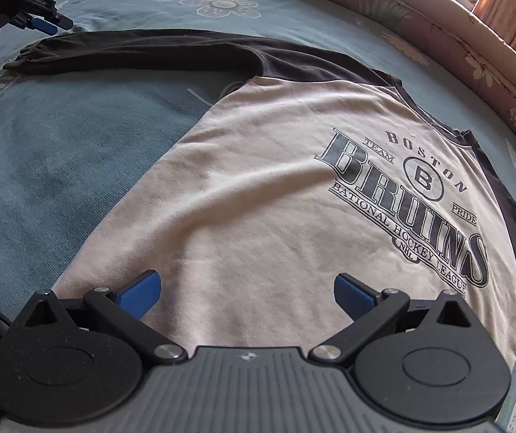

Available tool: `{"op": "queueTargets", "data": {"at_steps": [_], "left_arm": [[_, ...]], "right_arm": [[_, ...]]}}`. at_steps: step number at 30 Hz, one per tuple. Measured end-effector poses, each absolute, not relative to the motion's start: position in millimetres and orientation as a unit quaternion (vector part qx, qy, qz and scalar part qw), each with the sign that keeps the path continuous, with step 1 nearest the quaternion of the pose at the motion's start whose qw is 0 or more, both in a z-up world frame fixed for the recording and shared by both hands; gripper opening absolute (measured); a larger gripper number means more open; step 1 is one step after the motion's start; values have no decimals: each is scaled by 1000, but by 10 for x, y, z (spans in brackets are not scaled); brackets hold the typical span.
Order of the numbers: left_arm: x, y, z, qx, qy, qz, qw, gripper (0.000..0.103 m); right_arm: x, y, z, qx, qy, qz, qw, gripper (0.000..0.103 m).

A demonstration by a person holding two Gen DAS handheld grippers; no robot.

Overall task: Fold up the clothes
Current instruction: 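Pull the held cuff away from the collar to straighten the sleeve, then open the left gripper and release the dark sleeve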

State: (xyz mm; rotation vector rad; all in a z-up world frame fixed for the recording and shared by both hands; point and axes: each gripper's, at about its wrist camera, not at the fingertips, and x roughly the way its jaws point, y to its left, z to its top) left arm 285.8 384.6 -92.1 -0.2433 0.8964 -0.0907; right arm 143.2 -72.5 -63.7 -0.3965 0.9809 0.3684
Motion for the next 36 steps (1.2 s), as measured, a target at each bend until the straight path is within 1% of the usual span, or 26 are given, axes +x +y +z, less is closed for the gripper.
{"op": "queueTargets", "data": {"at_steps": [6, 8, 11, 12, 14, 15, 16, 19, 26, 30, 33, 34, 35, 36], "left_arm": [[2950, 3757, -1053, -75, 452, -74, 886, 58], [2930, 3664, -1049, -49, 460, -68, 884, 55], [2848, 3406, -1053, 34, 467, -59, 882, 54], [2823, 3349, -1049, 45, 464, -55, 883, 50], [2799, 3296, -1023, 41, 459, -46, 886, 25], [2792, 3273, -1008, 44, 457, -42, 887, 18], [2784, 3249, -994, 47, 455, -37, 888, 15], [2781, 3184, -934, 64, 446, -23, 892, 14], [2954, 3375, -671, 36, 415, 5, 909, 14], [3113, 3465, -731, 13, 428, 8, 904, 14], [3175, 3530, -896, -8, 443, 12, 896, 18], [3183, 3571, -944, -21, 446, 15, 895, 25], [3180, 3620, -969, -37, 446, 17, 894, 27], [3165, 3676, -972, -57, 443, 17, 895, 27]], "right_arm": [[1433, -664, -663, -193, 467, 180, 844, 103], [1424, -668, -661, -195, 467, 178, 844, 103], [1430, -679, -668, -193, 469, 175, 844, 103], [1434, -679, -675, -192, 470, 174, 844, 103], [1436, -657, -687, -195, 471, 174, 843, 103], [1432, -643, -690, -198, 470, 175, 842, 103], [1422, -629, -684, -202, 468, 177, 842, 103], [1387, -609, -649, -211, 460, 183, 843, 103], [1416, -681, -627, -197, 462, 170, 848, 103], [1427, -692, -637, -193, 463, 167, 849, 103], [1433, -706, -650, -191, 465, 167, 848, 103], [1435, -713, -655, -190, 466, 167, 848, 103], [1438, -723, -660, -189, 467, 167, 848, 103], [1440, -733, -661, -187, 467, 166, 848, 103]]}}
